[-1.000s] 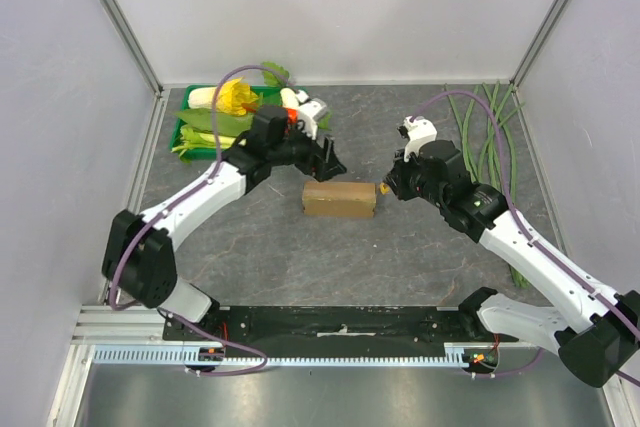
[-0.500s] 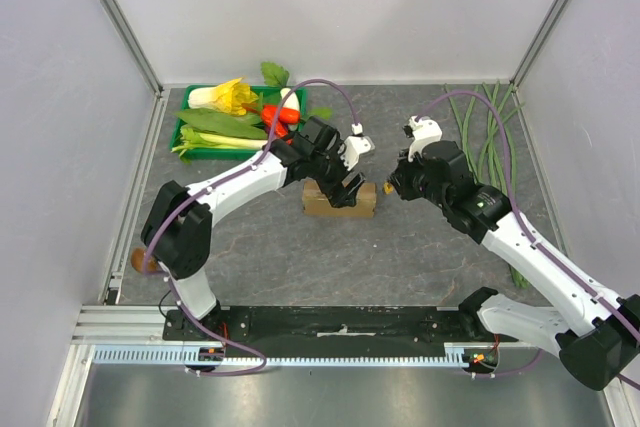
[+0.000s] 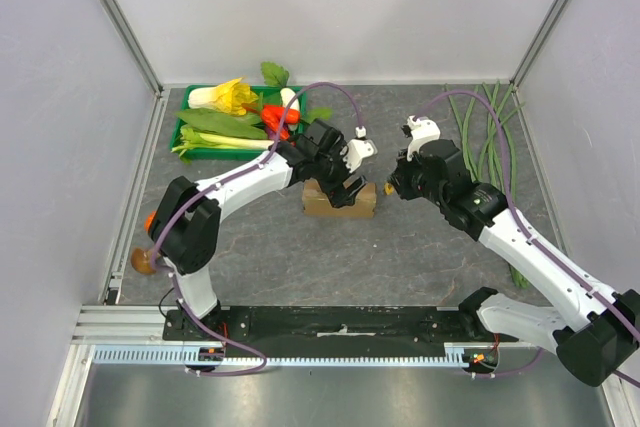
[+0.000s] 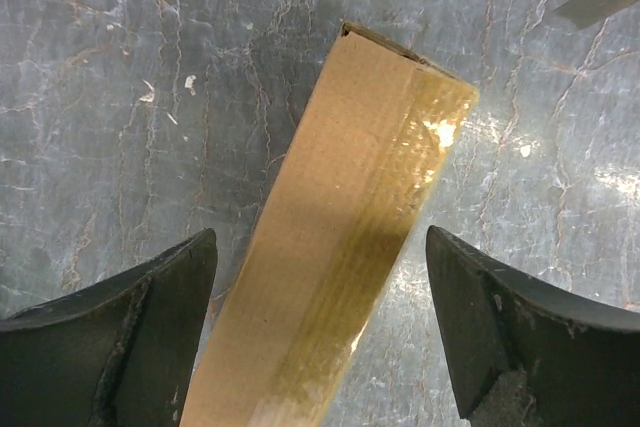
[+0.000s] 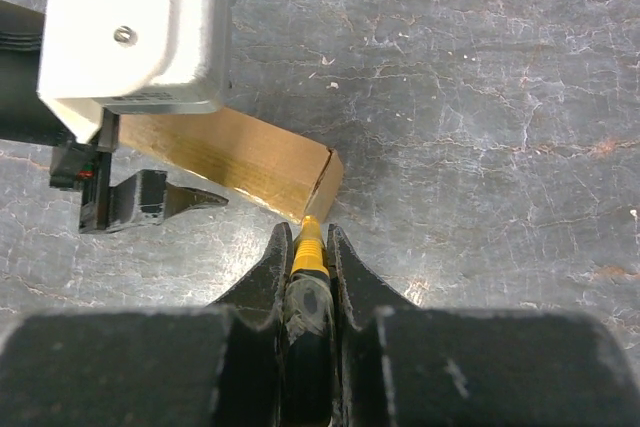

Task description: Unpack the express box

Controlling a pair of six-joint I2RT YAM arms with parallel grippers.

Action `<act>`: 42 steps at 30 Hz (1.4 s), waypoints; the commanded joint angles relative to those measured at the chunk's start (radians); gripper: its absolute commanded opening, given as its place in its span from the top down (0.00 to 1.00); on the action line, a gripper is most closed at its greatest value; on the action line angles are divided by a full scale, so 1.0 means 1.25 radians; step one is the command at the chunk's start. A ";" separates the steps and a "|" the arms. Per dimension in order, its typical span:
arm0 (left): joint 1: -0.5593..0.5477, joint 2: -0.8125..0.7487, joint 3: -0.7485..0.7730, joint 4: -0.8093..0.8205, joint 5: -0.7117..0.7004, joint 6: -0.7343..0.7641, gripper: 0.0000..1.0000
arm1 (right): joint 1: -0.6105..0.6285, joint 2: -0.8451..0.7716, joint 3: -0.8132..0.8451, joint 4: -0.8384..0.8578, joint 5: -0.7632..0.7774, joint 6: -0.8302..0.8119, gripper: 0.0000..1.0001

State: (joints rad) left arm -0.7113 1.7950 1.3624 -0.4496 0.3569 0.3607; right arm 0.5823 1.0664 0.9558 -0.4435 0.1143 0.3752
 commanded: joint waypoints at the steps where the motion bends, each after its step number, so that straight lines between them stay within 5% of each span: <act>1: -0.005 0.034 0.017 0.027 -0.008 0.016 0.12 | -0.007 0.001 0.020 0.009 0.021 0.012 1.00; 13: -0.008 0.061 0.011 0.053 -0.053 -0.061 0.27 | -0.012 -0.001 -0.009 0.055 0.041 0.070 1.00; 26: -0.013 0.016 -0.082 0.086 -0.097 -0.096 0.35 | -0.013 0.065 -0.081 0.278 0.127 0.134 1.00; 42: -0.013 0.003 -0.157 0.129 -0.066 -0.032 0.41 | -0.051 0.077 -0.163 0.465 0.026 0.079 1.00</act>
State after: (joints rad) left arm -0.7216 1.7977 1.2156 -0.2329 0.2512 0.2893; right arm 0.5301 1.1618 0.7715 0.0135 0.2028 0.5144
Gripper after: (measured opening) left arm 0.626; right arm 0.154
